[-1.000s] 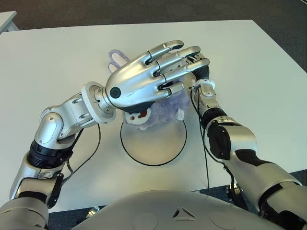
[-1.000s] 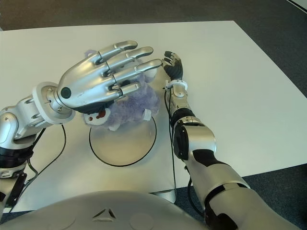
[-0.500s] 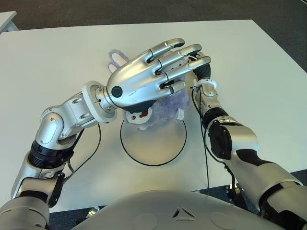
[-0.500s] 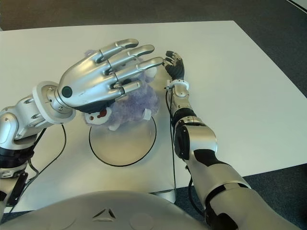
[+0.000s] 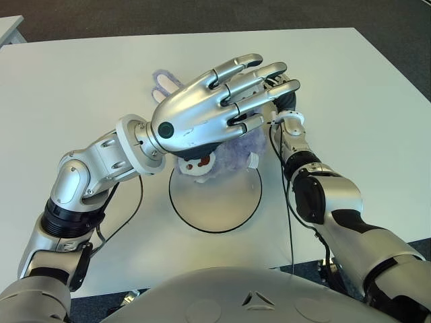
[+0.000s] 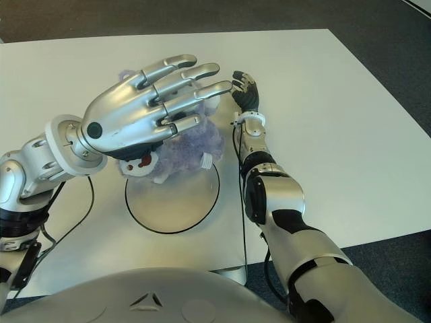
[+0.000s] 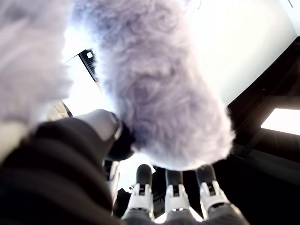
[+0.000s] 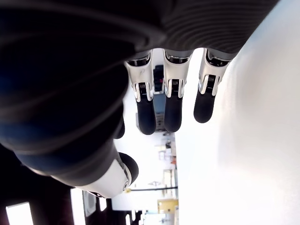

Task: Put the doll into the plate.

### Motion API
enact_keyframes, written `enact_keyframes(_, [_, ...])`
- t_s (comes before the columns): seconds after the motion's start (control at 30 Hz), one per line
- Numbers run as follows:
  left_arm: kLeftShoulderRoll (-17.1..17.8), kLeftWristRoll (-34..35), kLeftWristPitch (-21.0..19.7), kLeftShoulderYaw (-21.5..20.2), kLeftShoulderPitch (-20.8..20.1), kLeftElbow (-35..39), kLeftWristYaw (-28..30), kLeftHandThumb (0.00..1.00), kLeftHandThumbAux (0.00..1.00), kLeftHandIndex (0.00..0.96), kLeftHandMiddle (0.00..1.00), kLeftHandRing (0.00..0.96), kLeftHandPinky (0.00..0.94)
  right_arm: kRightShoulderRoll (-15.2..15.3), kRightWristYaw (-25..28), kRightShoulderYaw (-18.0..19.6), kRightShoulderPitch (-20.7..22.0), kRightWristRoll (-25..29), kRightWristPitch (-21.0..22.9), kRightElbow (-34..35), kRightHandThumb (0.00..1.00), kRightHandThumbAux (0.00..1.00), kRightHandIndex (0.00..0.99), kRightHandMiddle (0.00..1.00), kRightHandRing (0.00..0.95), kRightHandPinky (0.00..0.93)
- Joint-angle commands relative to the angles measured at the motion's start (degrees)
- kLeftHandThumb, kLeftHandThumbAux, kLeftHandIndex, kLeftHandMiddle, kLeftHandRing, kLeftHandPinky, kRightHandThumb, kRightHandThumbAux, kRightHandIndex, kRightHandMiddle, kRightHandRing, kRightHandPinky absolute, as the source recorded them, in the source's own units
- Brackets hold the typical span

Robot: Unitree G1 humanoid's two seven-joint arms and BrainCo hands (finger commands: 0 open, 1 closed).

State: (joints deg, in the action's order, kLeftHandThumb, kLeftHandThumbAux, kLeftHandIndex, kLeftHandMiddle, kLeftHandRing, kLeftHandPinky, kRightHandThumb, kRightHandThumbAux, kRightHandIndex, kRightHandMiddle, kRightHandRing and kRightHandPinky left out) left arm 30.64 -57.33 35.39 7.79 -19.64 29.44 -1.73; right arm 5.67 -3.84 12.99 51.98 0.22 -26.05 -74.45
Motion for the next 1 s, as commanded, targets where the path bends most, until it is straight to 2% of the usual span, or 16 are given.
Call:
enact_keyframes(0.03, [0.0,0.2,-0.3,0.3,0.0,0.7,1.3,0.714,0.703,0.42,0.055,0.005,0.075,0.1,0.2,0.3,-1.0,0.3,-0.4,-0.2,0.528,0.852,0.234,0.214,0.183,0.188])
enact_keyframes(1.0, [-0.2,0.1,-0.3,0.3,0.1,0.9,1.6,0.714,0.703,0.42,0.055,0.005,0.075,0.1,0.3,0.4,-1.0,0.3,-0.5,-0.2,0.528,0.852,0.234,0.214,0.183,0.188])
